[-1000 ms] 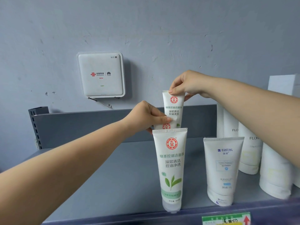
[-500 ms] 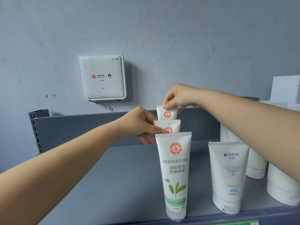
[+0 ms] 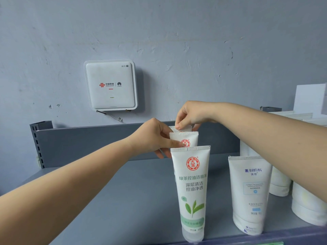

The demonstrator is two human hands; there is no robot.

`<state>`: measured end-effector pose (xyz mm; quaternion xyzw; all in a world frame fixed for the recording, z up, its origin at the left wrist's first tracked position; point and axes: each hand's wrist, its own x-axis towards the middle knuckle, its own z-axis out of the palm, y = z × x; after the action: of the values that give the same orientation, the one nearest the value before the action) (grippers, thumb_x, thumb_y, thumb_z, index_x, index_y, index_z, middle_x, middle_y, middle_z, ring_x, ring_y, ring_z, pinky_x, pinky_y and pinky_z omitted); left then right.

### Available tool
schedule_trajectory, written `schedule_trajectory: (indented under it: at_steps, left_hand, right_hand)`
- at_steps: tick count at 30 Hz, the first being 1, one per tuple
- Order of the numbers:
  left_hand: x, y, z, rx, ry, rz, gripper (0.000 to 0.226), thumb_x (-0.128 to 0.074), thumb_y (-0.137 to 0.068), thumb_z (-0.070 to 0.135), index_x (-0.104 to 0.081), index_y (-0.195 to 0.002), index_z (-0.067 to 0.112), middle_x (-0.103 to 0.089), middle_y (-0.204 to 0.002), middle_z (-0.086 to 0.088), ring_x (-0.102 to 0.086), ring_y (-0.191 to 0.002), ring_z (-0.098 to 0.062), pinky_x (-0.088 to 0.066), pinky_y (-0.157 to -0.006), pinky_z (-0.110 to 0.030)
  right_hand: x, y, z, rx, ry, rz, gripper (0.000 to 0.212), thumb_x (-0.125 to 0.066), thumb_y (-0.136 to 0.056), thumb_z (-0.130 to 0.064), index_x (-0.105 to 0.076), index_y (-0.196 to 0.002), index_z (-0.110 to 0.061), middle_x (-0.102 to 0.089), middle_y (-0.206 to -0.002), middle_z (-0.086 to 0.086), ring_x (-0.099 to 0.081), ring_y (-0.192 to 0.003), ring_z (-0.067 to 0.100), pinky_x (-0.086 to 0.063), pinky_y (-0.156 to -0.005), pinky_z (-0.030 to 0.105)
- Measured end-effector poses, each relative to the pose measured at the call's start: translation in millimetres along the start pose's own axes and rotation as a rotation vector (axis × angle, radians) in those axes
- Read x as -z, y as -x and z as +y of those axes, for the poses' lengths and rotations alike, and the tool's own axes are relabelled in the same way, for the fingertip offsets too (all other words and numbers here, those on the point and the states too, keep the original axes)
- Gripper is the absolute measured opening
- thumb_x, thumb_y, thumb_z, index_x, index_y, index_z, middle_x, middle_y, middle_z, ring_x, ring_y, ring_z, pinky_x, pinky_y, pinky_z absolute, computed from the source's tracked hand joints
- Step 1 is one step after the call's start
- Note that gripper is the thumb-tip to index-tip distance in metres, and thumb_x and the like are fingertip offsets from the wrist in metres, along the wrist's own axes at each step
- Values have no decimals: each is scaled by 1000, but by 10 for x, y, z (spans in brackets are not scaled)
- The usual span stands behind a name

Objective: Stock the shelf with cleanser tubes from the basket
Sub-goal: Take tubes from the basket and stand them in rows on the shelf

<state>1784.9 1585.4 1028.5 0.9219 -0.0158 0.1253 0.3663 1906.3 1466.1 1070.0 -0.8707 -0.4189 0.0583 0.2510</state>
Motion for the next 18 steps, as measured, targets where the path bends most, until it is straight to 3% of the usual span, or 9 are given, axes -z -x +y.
schedule_trajectory:
  at_steps: [3,6,9,11,15,18]
  left_hand:
    - [-18,1,14,-12,-38,14,26,-74,-77,21,-72,-91,-1,-69,-64,-1,-61,-46,-2,-54,-50,-17]
    - [-4,11,46,-26,-102,-4,24,-73,-78,25,-73,-90,4,-70,-67,0,-62,-48,-3,-57,-60,-27]
    - [86,34,105,-39,-133,12,25,-74,-76,34,-75,-84,11,-69,-65,7,-64,-53,-7,-57,-66,-33]
    - [178,42,156,-47,-134,69,24,-71,-79,34,-74,-82,10,-70,-68,5,-67,-59,-12,-55,-65,-32]
    - [345,96,282,-132,-250,235,20,-68,-81,31,-74,-84,11,-67,-67,0,-59,-61,-13,-45,-57,-21]
    - [408,165,360,-223,-335,356,18,-64,-84,29,-71,-90,14,-64,-76,3,-54,-65,-7,-42,-61,-21]
  right_hand:
    - [5,19,-21,-6,41,-3,4,-64,-87,-14,-67,-86,-12,-65,-81,-1,-61,-79,12,-56,-72,30]
    - [37,72,-66,-17,104,2,6,-64,-86,-16,-68,-90,-12,-65,-88,1,-61,-89,17,-56,-73,31]
    - [114,153,-141,-29,111,44,11,-61,-87,-19,-67,-92,-12,-65,-90,1,-63,-86,16,-54,-70,28]
    - [177,218,-205,-25,117,128,14,-60,-87,-19,-67,-94,-10,-66,-90,2,-63,-81,15,-53,-67,26]
    - [281,424,-358,-7,213,316,18,-61,-85,-22,-68,-89,-6,-61,-70,1,-58,-65,14,-47,-56,23]
    - [320,609,-424,-3,355,476,12,-61,-84,-25,-65,-79,-15,-55,-62,-5,-55,-72,18,-45,-66,27]
